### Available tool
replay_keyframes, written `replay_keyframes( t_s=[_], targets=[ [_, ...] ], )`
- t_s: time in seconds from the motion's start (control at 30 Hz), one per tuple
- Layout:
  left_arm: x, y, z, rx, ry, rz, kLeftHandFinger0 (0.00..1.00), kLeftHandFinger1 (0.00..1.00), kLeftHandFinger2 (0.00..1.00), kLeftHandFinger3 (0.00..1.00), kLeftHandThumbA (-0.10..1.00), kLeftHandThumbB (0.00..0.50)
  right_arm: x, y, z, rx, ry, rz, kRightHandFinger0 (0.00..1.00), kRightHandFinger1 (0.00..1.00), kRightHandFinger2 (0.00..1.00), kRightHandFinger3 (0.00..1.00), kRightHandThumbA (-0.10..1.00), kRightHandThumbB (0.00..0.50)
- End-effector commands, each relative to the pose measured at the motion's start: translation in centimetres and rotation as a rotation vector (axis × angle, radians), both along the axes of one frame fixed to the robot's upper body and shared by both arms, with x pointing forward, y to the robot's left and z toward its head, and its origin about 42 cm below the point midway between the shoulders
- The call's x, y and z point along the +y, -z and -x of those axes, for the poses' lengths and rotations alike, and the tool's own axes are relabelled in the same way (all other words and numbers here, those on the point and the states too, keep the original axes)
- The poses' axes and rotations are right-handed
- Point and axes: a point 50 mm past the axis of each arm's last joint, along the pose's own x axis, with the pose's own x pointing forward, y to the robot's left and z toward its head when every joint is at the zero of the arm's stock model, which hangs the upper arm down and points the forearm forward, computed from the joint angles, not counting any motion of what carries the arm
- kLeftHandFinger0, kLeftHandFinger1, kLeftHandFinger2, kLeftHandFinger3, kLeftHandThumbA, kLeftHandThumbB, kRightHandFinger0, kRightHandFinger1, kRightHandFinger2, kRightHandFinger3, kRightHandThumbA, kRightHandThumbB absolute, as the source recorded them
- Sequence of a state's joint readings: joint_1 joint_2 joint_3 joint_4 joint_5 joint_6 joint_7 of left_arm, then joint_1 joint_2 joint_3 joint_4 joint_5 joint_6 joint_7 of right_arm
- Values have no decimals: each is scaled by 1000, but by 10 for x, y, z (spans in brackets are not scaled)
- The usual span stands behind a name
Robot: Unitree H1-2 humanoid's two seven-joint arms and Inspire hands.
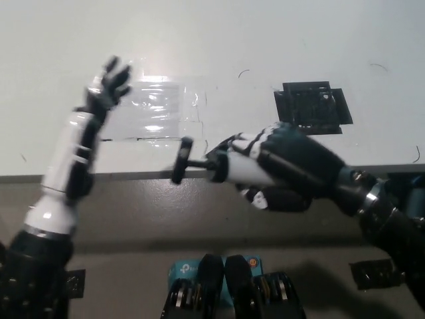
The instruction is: The robot uses right hand to pick up a small white air pumper and uses its left hand to compress it, and then puts it on the desk
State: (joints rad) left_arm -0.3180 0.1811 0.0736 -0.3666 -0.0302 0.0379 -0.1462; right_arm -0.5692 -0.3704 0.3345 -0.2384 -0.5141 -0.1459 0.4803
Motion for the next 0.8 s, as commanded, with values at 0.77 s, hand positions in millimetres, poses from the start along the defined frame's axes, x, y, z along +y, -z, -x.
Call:
replay_keyframes(
  t_s=[0.77],
  targets=[
    [3,62,73,77,80,66,1000,1000,1000,1000,1000,254,-24,-54,-185,-176,442,212,0,405,841,611,-100,194]
  ],
)
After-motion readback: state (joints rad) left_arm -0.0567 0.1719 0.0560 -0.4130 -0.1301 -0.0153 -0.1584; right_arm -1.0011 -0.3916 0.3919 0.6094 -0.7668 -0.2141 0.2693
